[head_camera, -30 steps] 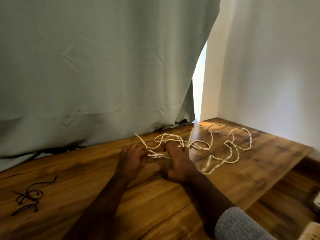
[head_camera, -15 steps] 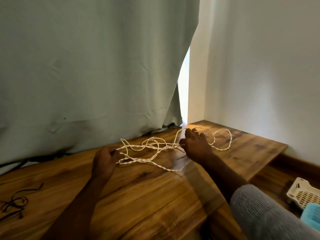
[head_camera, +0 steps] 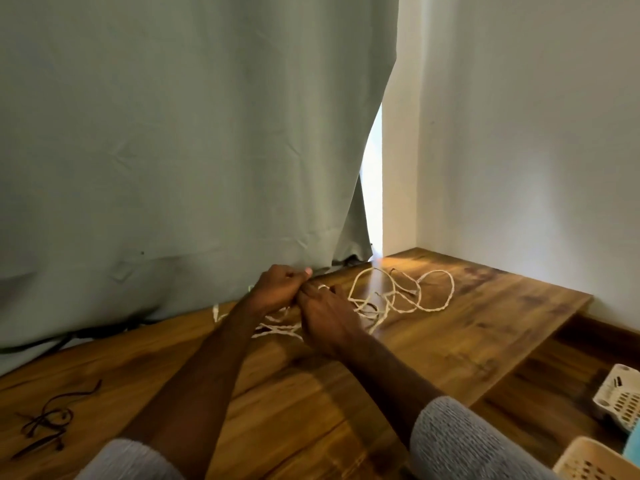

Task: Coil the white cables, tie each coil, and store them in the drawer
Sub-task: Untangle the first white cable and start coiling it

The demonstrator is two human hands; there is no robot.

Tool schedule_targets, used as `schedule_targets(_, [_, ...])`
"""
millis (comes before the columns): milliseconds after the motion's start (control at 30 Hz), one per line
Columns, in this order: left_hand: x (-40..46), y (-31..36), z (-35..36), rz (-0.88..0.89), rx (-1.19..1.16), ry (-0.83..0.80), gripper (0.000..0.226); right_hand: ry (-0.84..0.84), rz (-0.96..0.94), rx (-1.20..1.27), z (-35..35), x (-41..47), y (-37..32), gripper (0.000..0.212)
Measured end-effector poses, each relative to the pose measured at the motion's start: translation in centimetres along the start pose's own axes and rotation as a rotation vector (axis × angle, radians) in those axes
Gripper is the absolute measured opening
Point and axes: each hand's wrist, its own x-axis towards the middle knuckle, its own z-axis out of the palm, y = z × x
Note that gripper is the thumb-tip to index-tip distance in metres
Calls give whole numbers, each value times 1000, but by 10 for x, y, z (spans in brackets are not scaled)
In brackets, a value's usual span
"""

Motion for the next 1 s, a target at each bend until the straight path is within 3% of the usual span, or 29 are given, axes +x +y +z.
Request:
schedule_targets(167, [6, -2, 11, -144, -73, 124, 8, -66, -95, 208, 10, -28, 37, 62])
schedule_targets(233, [9, 0, 9, -161, -237, 189, 9, -1, 64, 346, 13, -43, 60, 60])
schedule_targets(367, [18, -3, -12, -159, -353, 353, 17, -28, 419, 172, 5, -59, 108, 26])
schedule_targets(433, [20, -7, -21, -159, -378, 403, 21, 70, 601, 312, 3, -58, 126, 30])
schedule_targets(500, [21, -10, -25, -174, -397, 420, 24, 143, 744, 506, 3, -50, 139, 52])
schedule_targets(633, [19, -6, -26, -177, -409, 391, 26, -112, 736, 418, 13, -24, 147, 85])
schedule_targets(700, [17, -4, -27, -171, -407, 367, 25, -175, 688, 334, 17, -10, 141, 60])
schedule_targets(767, [17, -5, -29, -174, -380, 347, 25, -87, 679, 177, 10, 3, 134, 25])
schedule_targets(800, [15, -6, -31, -176, -357, 332, 24, 9, 707, 116, 4, 9, 130, 20])
schedule_targets(900, [10, -12, -33, -163, -277, 212, 23, 309, 839, 182, -19, 21, 131, 24])
schedule_targets(1000, [5, -21, -29, -128, -222, 14, 22, 447, 856, 573, -29, 29, 140, 36])
